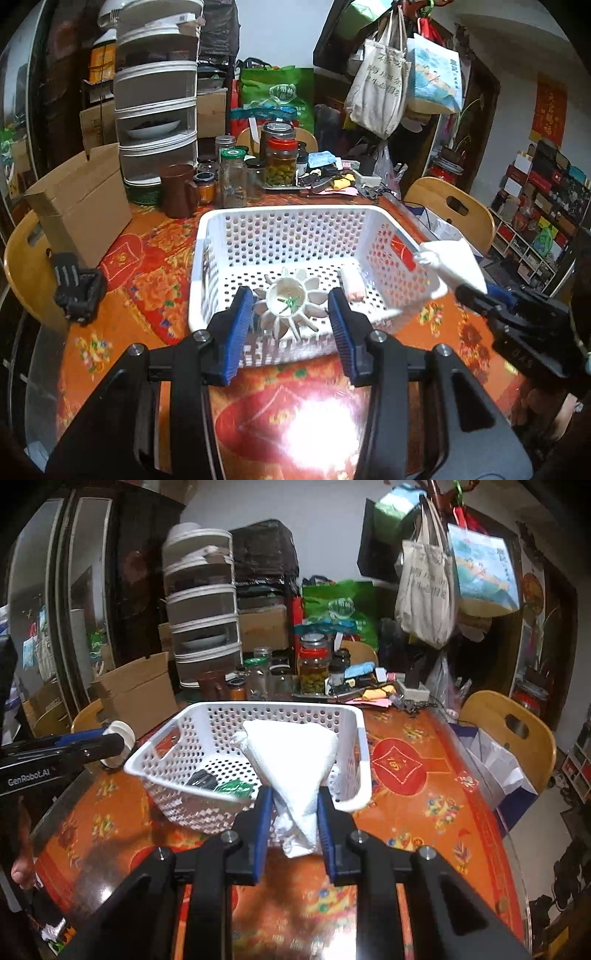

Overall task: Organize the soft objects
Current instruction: 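Carry the white cloth and ruffled item over the basket with both tools, then lower both items into the basket and open both tools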

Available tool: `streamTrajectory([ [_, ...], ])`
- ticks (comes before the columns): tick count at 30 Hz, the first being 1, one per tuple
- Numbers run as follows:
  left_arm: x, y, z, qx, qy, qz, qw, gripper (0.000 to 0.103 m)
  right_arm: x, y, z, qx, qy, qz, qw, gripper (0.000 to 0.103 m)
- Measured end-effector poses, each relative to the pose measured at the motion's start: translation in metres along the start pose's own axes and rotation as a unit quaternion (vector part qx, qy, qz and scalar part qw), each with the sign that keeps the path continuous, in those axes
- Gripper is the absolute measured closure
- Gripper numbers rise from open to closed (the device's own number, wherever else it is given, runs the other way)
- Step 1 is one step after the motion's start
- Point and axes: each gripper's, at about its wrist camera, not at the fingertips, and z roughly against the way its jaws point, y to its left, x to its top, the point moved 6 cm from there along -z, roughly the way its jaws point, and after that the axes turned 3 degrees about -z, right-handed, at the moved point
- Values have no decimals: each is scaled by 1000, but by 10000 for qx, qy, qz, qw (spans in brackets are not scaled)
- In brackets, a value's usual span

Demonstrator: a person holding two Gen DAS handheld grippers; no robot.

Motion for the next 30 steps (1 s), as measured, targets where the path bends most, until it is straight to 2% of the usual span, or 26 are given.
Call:
streamTrajectory([
  [7,31,10,-69,138,466,142,9987,63,22,-11,-65,-59,652,-10,9979,80],
  [12,29,18,-127,291,1000,274,9942,63,24,-2,-103,-36,1058,138,9943,80],
  [17,23,21,-167,415,1334,302,9897,63,22,-1,-141,-258,1462,184,9887,80],
  [26,5,22,-195,466,1609,207,9857,63,9,-2,-172,-349,1861,203,9817,80],
  [30,1,22,-199,495,1657,182,9848,63,8,0,-176,-301,1857,170,9820,80],
])
